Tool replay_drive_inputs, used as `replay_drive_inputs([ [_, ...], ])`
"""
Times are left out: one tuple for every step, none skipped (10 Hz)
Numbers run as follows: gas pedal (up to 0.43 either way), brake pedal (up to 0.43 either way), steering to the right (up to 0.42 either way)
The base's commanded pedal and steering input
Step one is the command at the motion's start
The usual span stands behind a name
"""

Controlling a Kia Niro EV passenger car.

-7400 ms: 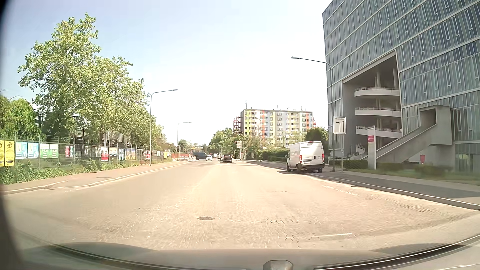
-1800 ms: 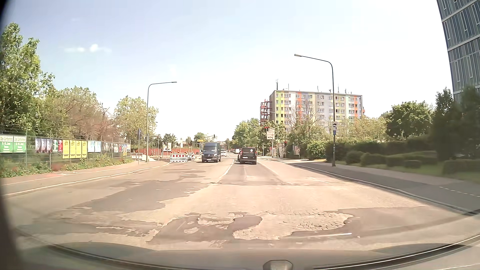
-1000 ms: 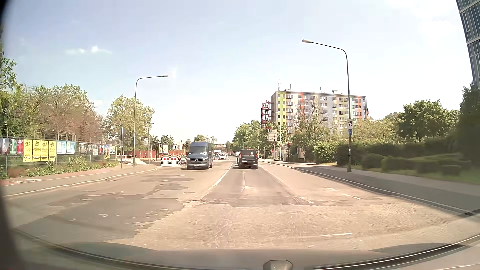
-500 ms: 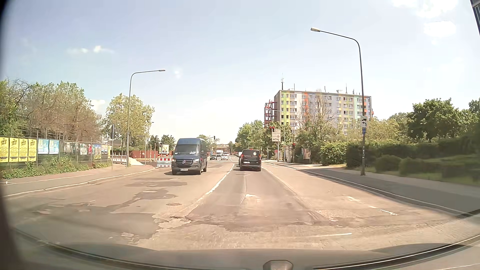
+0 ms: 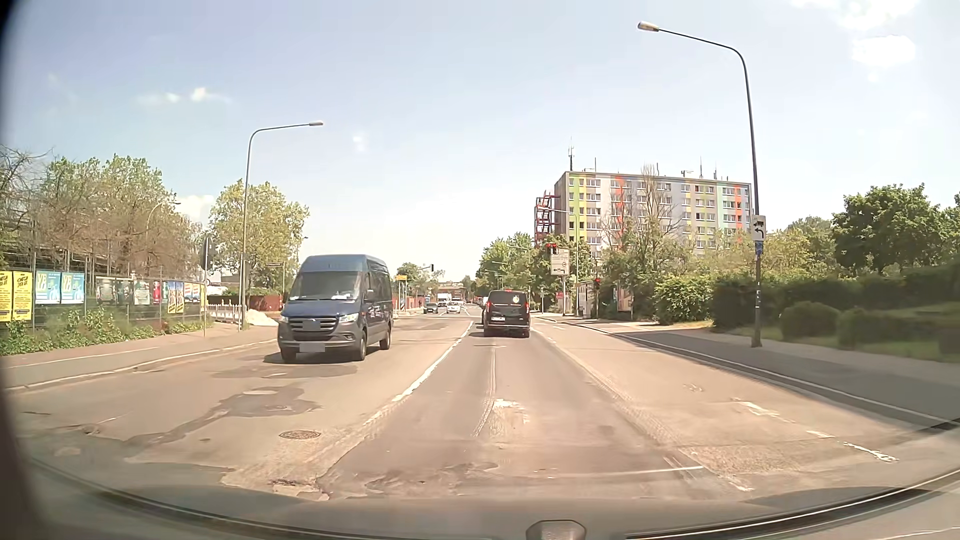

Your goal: Follow the waypoints while adhering to traffic rules and regulations

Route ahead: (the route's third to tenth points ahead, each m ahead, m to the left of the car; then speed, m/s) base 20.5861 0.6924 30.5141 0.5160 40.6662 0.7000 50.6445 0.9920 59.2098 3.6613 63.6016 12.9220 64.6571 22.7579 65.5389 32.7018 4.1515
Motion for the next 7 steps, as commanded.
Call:
replay_drive_inputs([
  [0.000,0.024,-0.010],
  [0.000,0.024,-0.006],
  [0.000,0.024,-0.007],
  [0.000,0.024,-0.005],
  [0.000,0.024,-0.002],
  [0.000,0.024,-0.004],
  [0.000,0.024,-0.004],
])
